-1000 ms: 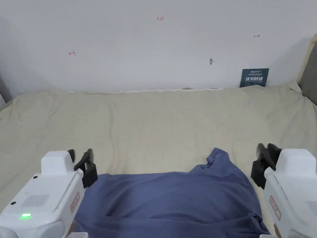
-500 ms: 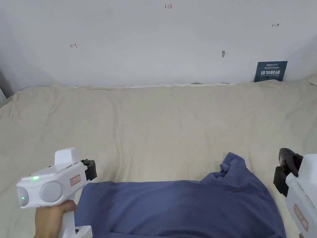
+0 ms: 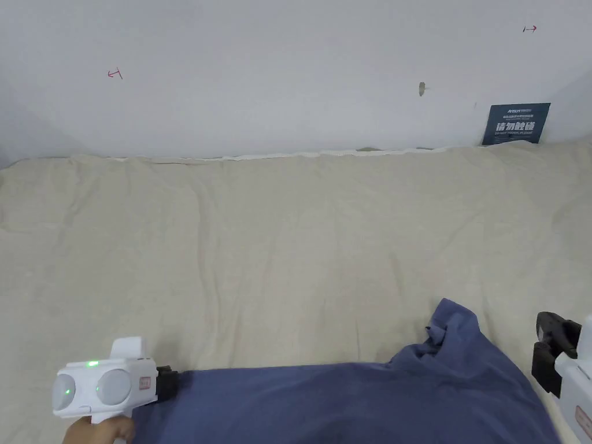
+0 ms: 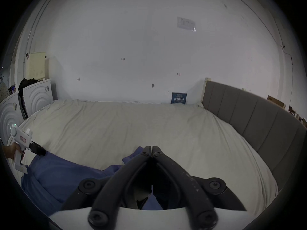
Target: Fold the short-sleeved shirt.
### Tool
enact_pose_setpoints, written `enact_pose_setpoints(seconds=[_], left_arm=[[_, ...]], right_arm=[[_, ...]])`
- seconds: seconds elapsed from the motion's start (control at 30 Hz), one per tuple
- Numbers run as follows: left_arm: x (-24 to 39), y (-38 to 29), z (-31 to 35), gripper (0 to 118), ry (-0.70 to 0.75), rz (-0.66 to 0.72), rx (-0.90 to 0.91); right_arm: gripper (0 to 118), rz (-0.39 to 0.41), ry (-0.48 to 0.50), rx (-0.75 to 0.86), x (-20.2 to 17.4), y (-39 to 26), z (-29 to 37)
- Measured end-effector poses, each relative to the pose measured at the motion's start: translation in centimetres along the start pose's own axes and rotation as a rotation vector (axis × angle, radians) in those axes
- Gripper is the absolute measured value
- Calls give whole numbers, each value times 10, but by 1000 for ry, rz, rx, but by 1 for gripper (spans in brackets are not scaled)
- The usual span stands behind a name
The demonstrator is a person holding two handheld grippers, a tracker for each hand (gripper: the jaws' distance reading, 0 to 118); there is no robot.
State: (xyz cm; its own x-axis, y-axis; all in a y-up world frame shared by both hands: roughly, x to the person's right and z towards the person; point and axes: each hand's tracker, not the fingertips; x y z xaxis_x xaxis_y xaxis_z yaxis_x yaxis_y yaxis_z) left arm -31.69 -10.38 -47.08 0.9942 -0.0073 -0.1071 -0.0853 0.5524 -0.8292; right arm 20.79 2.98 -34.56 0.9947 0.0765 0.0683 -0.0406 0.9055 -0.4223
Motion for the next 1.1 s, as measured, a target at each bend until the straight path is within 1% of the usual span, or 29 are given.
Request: enact_pose_setpoints(seconds=[0.03,0.07,0.1,0.17,0.2,0.23,0.3,0.33,0.4,0.43,0.47,0.5,0.53,0.57,0.6,0.63,0.67,0.7,0.73,0.77,0.8,0.87,1.03,1.1], left_arm=[[3,-1,6,41,22,11,45],[4,-1,9,19,-1,19,47],[8,0,18,4,-28,25,44],[15,-2,25,4,-22,16,68],[17,-2,29,4,-26,-4,78],[12,0,25,4,-25,-15,102],[12,0,41,4,-36,-14,153],[10,1,51,4,-60,-8,179],[9,2,74,4,-88,-3,206],[8,2,81,4,-94,-9,218],[7,2,88,4,-99,-15,227],[12,4,101,4,-102,-18,233],[11,4,105,4,-106,-19,238],[10,3,109,4,-111,-19,243],[9,2,111,4,-113,-17,244],[1,2,99,4,-114,-17,244],[0,1,100,4,-112,-16,244],[0,0,100,4,-110,-16,241],[-1,-2,100,4,-105,-16,239],[-3,-2,101,4,-98,-13,237],[-4,-4,103,4,-94,-6,237],[-8,-10,110,4,-88,12,248],[-8,-28,141,4,-64,26,265],[-15,-39,153,4,-58,45,271]], right_arm=[[2,-11,10,-32,3,-1,-8],[2,-18,14,-67,6,-2,-18],[7,-24,16,-99,8,-3,-30],[24,-47,37,-176,15,-5,-57],[45,-75,55,-221,18,-8,-74],[64,-85,58,-271,20,-10,-89],[99,-107,60,-353,22,-20,-123],[106,-84,45,-385,21,-25,-138],[105,-58,10,-443,20,-38,-165],[105,-32,-13,-480,18,-44,-178],[101,-16,-21,-519,17,-50,-189],[86,-11,-24,-557,17,-56,-196],[72,-27,-27,-572,17,-62,-199],[70,-28,-21,-601,15,-68,-201],[69,-50,7,-589,16,-72,-198],[69,-67,-28,-515,15,-69,-188],[57,-66,-7,-534,14,-65,-185],[27,-40,-19,-533,14,-68,-187],[5,34,-49,-521,13,-66,-183],[3,50,-26,-499,13,-65,-177],[3,22,-10,-490,15,-63,-170],[3,9,-18,-434,12,-50,-134],[3,-41,61,-296,22,-23,-49],[3,-76,96,-249,35,-21,-20]])
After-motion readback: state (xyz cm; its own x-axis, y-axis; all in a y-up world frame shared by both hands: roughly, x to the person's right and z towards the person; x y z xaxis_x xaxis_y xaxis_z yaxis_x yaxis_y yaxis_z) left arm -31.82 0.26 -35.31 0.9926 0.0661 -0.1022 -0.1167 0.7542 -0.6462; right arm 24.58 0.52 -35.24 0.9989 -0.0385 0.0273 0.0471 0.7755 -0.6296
